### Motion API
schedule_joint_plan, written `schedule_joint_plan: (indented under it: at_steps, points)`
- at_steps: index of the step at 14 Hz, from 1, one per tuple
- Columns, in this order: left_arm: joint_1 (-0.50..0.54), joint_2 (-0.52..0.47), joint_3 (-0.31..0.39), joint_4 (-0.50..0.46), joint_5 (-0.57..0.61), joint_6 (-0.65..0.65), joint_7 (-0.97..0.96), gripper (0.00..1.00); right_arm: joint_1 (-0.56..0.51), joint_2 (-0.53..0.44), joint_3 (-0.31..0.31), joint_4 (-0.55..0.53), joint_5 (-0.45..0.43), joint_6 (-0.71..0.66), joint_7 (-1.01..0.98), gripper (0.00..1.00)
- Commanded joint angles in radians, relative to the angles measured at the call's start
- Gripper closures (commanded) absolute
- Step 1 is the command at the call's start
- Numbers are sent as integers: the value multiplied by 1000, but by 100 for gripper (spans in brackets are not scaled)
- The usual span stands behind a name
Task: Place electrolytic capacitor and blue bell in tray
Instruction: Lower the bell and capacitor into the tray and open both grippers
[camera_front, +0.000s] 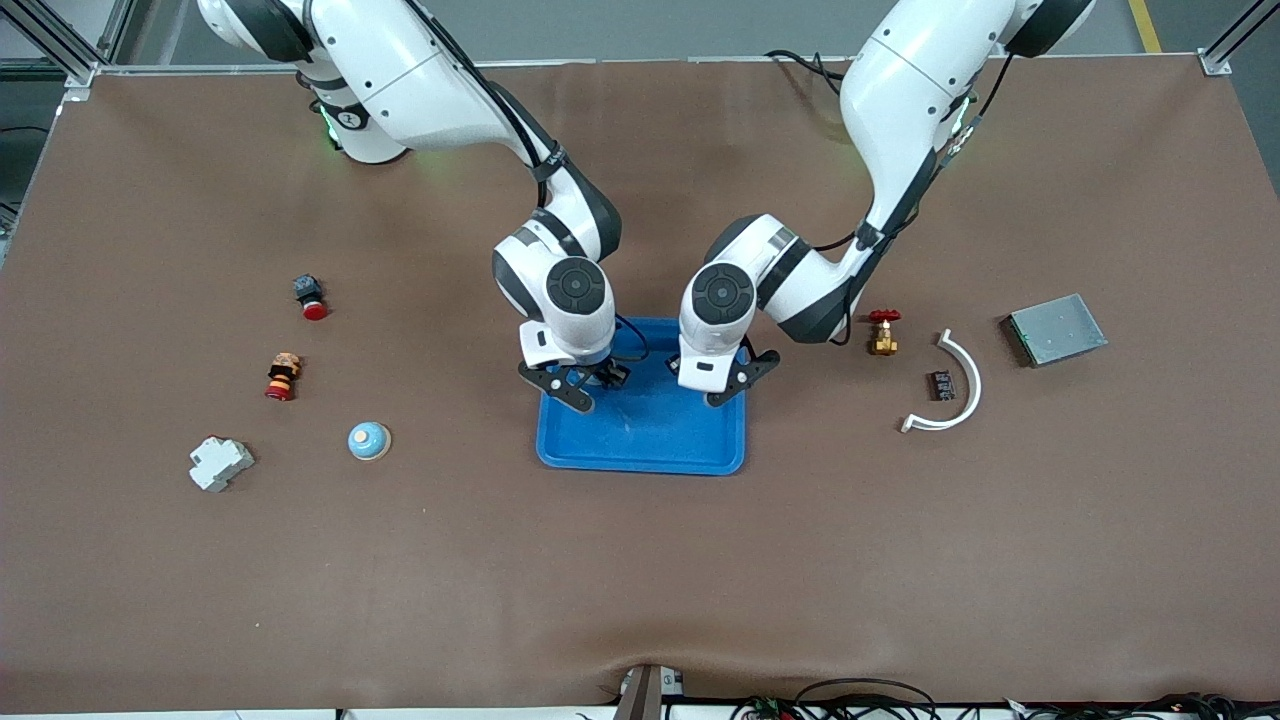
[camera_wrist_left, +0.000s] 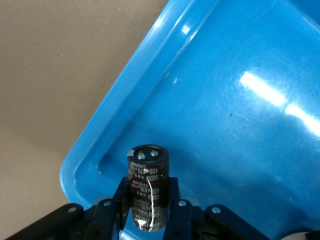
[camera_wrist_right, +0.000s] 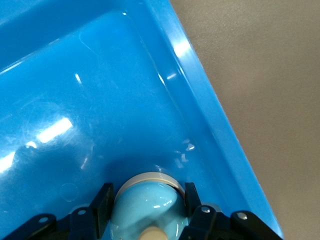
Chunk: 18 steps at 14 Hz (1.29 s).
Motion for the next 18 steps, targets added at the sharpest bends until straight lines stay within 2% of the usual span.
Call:
schedule_joint_plan:
  at_steps: [1,2,3,10,11,12,15,18]
  points:
    - [-10,1,5,-6,26,20,-30,100,9,27,-10,33,-15,-2,25,50]
    - [-11,3,5,-6,26,19,-32,100,9,27,-10,34,-12,-2,43,8]
    - [-11,4,5,-7,26,19,-32,100,9,27,-10,34,-19,-2,78,0]
    - [-25,21,5,-6,29,19,-32,100,9,24,-10,51,-50,-15,68,0]
    - [-23,21,5,-6,34,19,-32,94,6,22,-10,51,-52,-17,65,0]
    - [-23,21,5,-6,40,19,-32,79,3,19,-10,52,-52,-23,49,0]
    - [-23,21,5,-6,40,17,-27,0,-9,13,-10,106,-50,-167,-65,0]
    - [-22,9,5,-1,92,-6,-21,0,-48,-5,-12,126,-52,-259,-174,0]
